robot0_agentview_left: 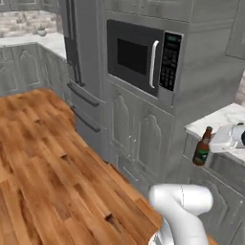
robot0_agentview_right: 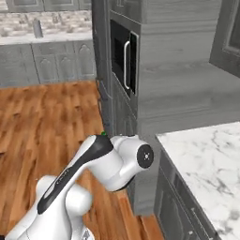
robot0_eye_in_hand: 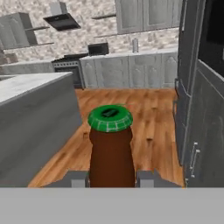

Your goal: Place the drinks on the dining counter in a tight cluster.

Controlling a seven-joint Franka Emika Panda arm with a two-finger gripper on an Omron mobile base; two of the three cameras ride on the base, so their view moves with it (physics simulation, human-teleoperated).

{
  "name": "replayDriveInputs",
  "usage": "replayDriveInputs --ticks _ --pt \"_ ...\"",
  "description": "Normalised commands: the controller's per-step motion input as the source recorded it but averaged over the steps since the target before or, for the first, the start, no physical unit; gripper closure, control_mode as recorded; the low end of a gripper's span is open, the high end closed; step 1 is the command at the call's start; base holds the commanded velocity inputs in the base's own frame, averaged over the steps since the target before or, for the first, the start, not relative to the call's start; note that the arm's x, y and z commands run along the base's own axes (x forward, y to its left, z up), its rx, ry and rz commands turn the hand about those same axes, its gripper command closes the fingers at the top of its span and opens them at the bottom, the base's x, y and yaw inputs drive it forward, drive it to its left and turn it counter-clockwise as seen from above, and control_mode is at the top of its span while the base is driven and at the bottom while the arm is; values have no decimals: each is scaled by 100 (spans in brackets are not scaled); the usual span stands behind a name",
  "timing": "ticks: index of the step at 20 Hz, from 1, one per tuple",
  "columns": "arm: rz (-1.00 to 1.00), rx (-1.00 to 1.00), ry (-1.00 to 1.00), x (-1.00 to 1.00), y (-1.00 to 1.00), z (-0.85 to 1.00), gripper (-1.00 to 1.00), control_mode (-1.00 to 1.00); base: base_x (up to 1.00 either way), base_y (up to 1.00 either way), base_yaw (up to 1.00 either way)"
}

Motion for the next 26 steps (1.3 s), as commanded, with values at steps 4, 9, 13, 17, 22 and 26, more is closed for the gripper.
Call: replayDriveInputs --ticks 4,9,13,17,22,26 --pt "0 0 0 0 0 0 100 100 0 0 69" --pt "0 0 0 0 0 0 100 100 0 0 66" --pt "0 0 0 0 0 0 100 100 -3 0 56" --pt "0 0 0 0 0 0 100 100 0 5 43" --pt "0 0 0 0 0 0 100 100 11 38 24" --pt "0 0 0 0 0 0 100 100 77 59 10"
